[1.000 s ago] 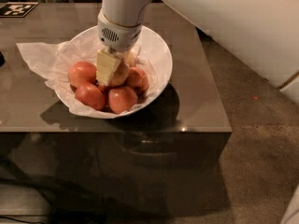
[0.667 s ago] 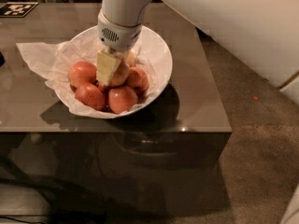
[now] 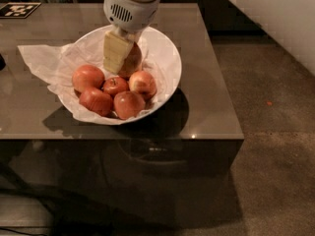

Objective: Pick apple from white bowl

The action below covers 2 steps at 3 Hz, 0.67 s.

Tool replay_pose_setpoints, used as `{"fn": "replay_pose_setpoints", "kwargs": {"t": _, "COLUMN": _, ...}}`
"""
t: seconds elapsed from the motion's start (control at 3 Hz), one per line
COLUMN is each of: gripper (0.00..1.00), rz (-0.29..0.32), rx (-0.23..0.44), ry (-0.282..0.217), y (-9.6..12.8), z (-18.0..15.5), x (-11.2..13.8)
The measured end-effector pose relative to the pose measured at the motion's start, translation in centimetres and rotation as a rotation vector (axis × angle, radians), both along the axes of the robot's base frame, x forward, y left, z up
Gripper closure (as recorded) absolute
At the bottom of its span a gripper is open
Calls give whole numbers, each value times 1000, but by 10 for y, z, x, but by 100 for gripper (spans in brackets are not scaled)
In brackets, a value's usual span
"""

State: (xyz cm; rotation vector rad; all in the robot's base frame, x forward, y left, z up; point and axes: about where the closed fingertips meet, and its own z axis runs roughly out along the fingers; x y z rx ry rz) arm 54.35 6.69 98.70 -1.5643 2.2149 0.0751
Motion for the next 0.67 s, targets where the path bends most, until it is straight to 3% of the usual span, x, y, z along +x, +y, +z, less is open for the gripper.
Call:
{"fn": "replay_pose_setpoints", "kwargs": {"t": 0.33, "gripper": 100, "rz": 20, "rx": 17, "ry": -68, "y": -8, "z": 39, "x": -10}}
{"fn": "replay_pose_setpoints", "kwargs": {"t": 0.67, "gripper": 100, "rz": 21, "rx": 19, "ry": -70, "y": -8, "z": 40, "x": -10}}
